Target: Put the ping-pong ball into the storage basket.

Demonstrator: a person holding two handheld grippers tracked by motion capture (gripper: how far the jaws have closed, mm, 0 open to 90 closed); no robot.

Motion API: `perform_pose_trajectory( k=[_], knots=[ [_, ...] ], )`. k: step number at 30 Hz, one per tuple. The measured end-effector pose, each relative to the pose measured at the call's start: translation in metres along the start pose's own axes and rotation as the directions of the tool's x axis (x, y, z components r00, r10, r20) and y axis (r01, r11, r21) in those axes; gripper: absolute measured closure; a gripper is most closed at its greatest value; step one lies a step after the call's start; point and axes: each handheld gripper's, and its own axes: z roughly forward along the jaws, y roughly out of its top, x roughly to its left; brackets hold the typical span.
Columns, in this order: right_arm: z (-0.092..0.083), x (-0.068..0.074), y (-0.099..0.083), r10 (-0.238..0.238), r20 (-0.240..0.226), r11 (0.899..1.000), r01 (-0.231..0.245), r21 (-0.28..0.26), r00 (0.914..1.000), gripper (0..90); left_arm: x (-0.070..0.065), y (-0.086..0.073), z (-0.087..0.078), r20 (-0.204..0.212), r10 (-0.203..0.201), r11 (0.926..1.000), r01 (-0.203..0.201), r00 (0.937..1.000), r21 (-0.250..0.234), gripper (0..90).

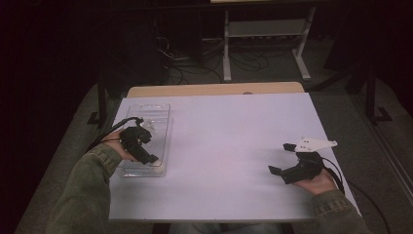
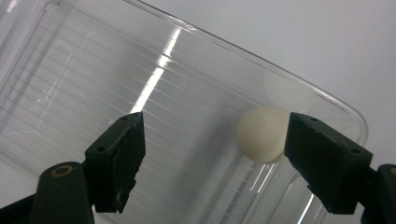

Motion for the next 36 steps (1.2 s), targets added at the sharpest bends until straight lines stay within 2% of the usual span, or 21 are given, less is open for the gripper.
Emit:
perform_pose_trajectory(
  k=[6,11,17,26,36],
  knots=[
    [-0.001,0.000,0.000,-0.001,0.000,1.000,0.001,-0.003,1.0000,0.0,-0.003,0.003,-0.010,0.007,0.015,0.9998,-0.015,0.9999,-0.017,14.9],
    [-0.001,0.000,0.000,0.000,0.001,1.000,0.000,-0.002,1.0000,0.0,-0.008,0.009,-0.019,-0.009,0.041,0.9990,-0.041,0.9991,-0.014,8.6],
    [-0.002,0.000,-0.001,0.004,0.001,1.000,-0.004,-0.003,1.0000,0.0,-0.016,0.017,-0.028,-0.007,0.081,0.9967,-0.081,0.9967,-0.011,2.5],
    [-0.003,0.000,-0.001,0.005,0.001,1.000,-0.005,-0.004,1.0000,0.0,-0.029,0.024,-0.039,0.012,0.141,0.9899,-0.140,0.9900,-0.019,1.5],
    [-0.002,0.000,-0.001,0.007,0.002,1.000,-0.007,-0.002,1.0000,0.0,-0.039,0.022,-0.045,0.002,0.161,0.9858,-0.161,0.9869,-0.047,1.5]
  ],
)
